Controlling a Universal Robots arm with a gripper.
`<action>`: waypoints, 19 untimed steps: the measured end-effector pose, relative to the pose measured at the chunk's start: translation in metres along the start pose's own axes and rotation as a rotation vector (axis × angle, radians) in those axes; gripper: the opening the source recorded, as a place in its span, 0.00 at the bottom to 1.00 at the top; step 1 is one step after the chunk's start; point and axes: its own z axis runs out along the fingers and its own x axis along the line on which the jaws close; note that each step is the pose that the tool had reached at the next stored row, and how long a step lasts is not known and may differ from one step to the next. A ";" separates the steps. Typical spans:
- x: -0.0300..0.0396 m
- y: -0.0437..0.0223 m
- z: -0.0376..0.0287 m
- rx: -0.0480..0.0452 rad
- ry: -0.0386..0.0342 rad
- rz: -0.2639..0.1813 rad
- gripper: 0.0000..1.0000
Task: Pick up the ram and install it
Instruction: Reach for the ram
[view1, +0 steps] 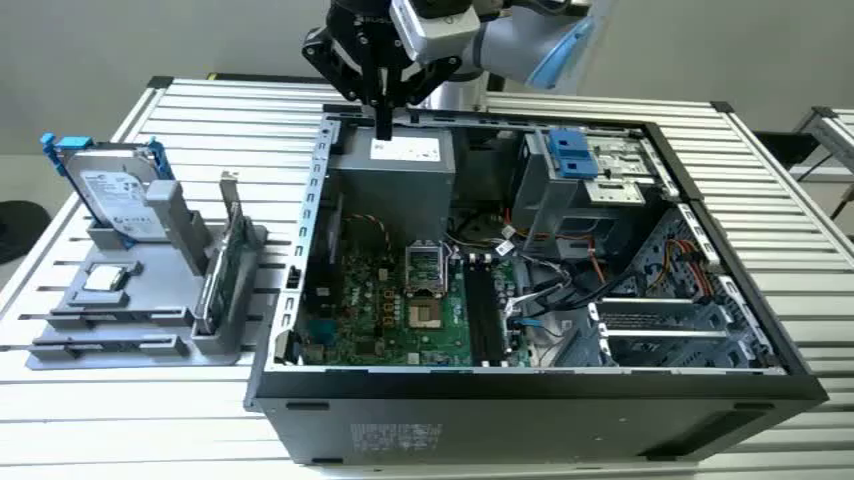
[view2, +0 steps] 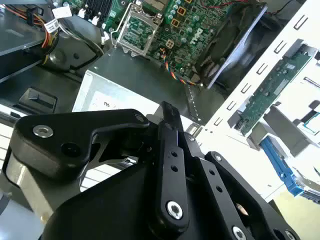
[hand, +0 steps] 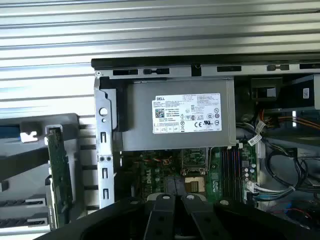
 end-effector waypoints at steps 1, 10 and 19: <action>0.0000 0.0000 0.0000 0.0000 0.0000 0.000 0.00; 0.0009 0.0000 -0.0001 0.0001 0.0000 0.000 0.00; 0.0103 -0.0008 -0.0002 0.0000 0.0000 0.000 0.00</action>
